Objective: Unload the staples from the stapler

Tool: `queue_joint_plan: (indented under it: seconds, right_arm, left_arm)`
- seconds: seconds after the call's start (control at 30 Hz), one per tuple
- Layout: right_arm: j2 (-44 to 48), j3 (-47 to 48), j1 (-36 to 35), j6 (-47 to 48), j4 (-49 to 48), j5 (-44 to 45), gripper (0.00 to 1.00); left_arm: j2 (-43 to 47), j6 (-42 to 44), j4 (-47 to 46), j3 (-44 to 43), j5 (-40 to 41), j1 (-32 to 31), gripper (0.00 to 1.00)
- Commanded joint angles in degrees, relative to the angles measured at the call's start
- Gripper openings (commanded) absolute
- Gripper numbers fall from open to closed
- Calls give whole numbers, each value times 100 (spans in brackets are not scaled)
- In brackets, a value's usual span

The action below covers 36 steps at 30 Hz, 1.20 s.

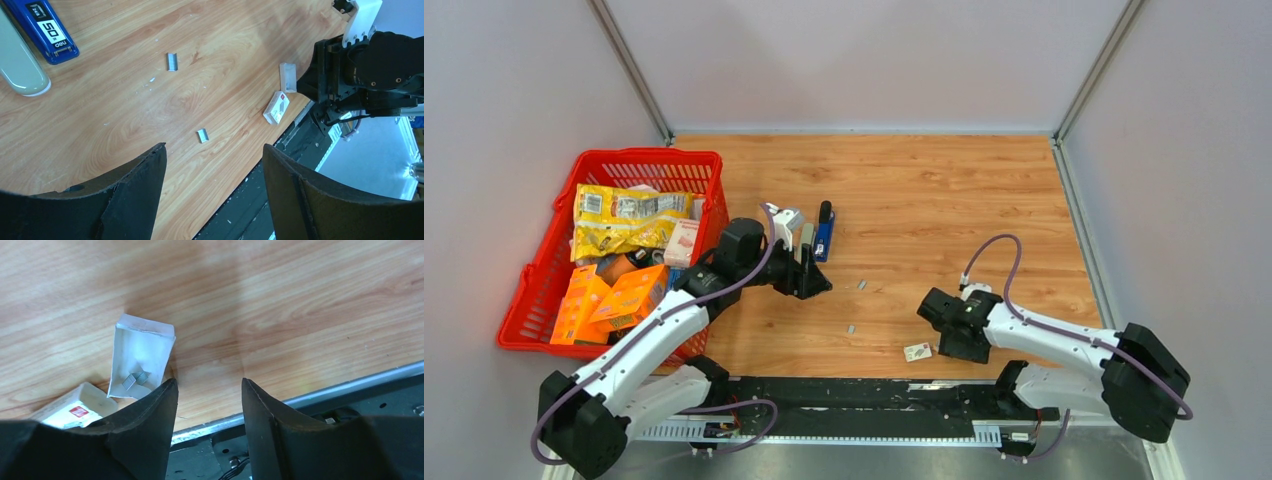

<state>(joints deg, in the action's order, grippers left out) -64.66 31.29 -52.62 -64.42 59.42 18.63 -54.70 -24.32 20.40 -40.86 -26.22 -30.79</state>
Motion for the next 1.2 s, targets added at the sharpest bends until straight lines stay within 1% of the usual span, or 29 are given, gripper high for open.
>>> queue_joint_plan:
  seconds: [0.0, 0.3, 0.47, 0.63, 0.77, 0.97, 1.17]
  right_arm:
    - [-230, 96, 94, 316, -861, -35, 54]
    - [-1091, 641, 129, 597, -1529, -132, 56]
    - [-1531, 1010, 384, 852, -1898, -53, 56]
    - [-1813, 1353, 533, 1133, -1987, -35, 56]
    - [-1638, 1494, 516, 1239, -1838, -44, 56]
    - [-926, 1696, 367, 1380, -1030, -88, 57]
    - [-56, 1407, 77, 1196, -256, -114, 57]
  left_arm:
    - [-41, 32, -45, -18, 38, -24, 77]
    - [-103, 67, 25, -53, 152, -24, 77]
    - [-129, 85, 43, -71, 222, -24, 77]
    - [-94, 111, 87, -89, 257, -24, 77]
    - [-59, 120, 104, -80, 266, -24, 77]
    - [-59, 129, 95, -80, 249, -24, 77]
    - [-76, 138, 95, -89, 275, -24, 77]
